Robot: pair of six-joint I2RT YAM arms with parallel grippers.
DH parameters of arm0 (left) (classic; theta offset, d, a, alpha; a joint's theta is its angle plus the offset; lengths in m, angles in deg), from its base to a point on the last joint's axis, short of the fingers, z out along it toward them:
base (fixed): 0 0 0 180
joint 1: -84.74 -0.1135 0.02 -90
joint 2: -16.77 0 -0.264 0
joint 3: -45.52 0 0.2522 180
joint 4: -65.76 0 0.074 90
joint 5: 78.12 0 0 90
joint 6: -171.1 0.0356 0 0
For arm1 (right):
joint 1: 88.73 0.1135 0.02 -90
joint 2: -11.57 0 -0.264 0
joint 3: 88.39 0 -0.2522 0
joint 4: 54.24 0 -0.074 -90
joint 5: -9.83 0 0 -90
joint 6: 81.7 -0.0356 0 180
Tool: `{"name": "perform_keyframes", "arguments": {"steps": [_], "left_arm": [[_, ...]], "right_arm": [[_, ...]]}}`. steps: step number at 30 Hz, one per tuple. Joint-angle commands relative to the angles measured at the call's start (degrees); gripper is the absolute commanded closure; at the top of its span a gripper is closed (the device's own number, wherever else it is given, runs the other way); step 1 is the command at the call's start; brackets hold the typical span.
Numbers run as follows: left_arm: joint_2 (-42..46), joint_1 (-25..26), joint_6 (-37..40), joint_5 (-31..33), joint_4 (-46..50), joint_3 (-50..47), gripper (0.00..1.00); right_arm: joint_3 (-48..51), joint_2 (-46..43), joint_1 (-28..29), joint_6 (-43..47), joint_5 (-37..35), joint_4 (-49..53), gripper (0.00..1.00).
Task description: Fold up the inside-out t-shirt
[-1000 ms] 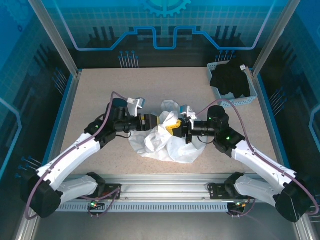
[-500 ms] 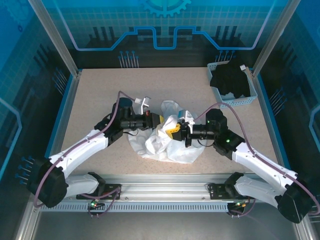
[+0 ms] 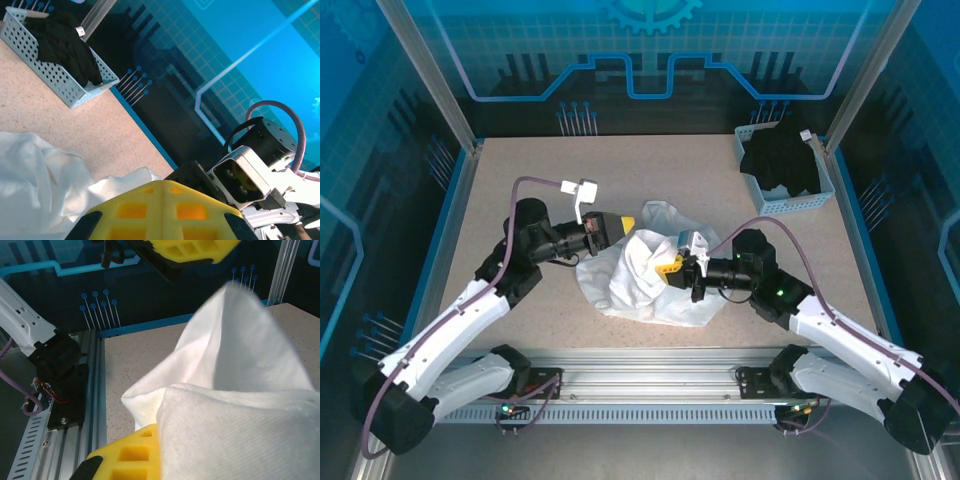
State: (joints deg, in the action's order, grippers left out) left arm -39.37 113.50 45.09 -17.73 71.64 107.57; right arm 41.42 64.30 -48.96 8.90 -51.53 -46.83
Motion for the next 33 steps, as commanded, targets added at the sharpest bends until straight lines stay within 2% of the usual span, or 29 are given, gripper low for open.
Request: {"name": "perform_keyframes", "arguments": {"steps": [1,3,5,6,8,10,12,17,18,20,21,23,24,26,29,33], "left_arm": [[1.66,-0.43,4.3,2.1,2.11,0.46,1.0],[2.64,-0.39,5.24,1.48,1.44,0.0,1.0],[3.44,-0.39,6.43,0.96,1.45,0.17,1.0],[3.73,-0.42,7.21,1.18,1.92,0.47,1.0],[3.72,-0.45,8.68,3.51,5.96,1.46,1.0],[2.66,-0.48,8.94,7.99,11.72,2.53,1.0],[1.08,-0.46,8.71,10.79,16.51,2.47,1.0],[-1.64,-0.45,6.66,10.68,20.79,-0.56,0.67],[-1.82,-0.46,6.69,11.23,21.56,-1.09,0.62],[-2.64,-0.39,7.28,13.25,24.63,-1.63,0.54],[-3.31,-0.38,7.56,13.66,25.97,-1.7,0.52],[-5.85,0.33,7.88,12.59,28.09,-1.47,0.48],[-7.16,1.2,7.87,12.26,28.46,-1.52,0.46],[-10.41,4.5,8.35,12.55,29.19,-1.3,0.41],[-15.51,9.78,8.68,12.68,29.16,-0.92,0.34],[-20.91,14.51,6.39,9.37,24.71,-1.8,0.33]], "right_arm": [[0.1,-0.5,0.83,1.24,-1.79,0.11,0.86],[-0.17,0.55,1.01,1.36,-1.68,0.39,0.71],[-0.81,1.31,1.38,1.96,-1.75,2.19,0.67],[-0.92,1.26,1.48,2.11,-1.98,2.83,0.69],[-0.38,0.19,1.5,2.12,-2.77,2.98,0.86],[0.4,-1.27,1.49,1.6,-3.72,1.66,0.97],[0.99,-1.96,1.49,1.02,-3.89,0.52,1.0],[0.46,-0.59,1.5,0.98,-4.1,2.64,1.0],[0.33,-0.12,1.51,0.43,-5.88,3.5,0.95],[-1.58,2.55,1.46,-1.51,-12.29,7.76,0.76],[-2.97,4.5,1.33,-2.55,-15.48,10.64,0.7],[-6.78,9.9,0.7,-6.26,-23.44,18.68,0.63],[-7.99,12.26,-0.12,-8.03,-25.22,21.3,0.61],[-9.77,17.05,-3.66,-12.05,-24.69,25.32,0.6],[-8.87,20.37,-7.02,-15.03,-18.7,25.18,0.55],[-7.58,22.96,-9.78,-17.74,-13.49,25.77,0.51]]}}
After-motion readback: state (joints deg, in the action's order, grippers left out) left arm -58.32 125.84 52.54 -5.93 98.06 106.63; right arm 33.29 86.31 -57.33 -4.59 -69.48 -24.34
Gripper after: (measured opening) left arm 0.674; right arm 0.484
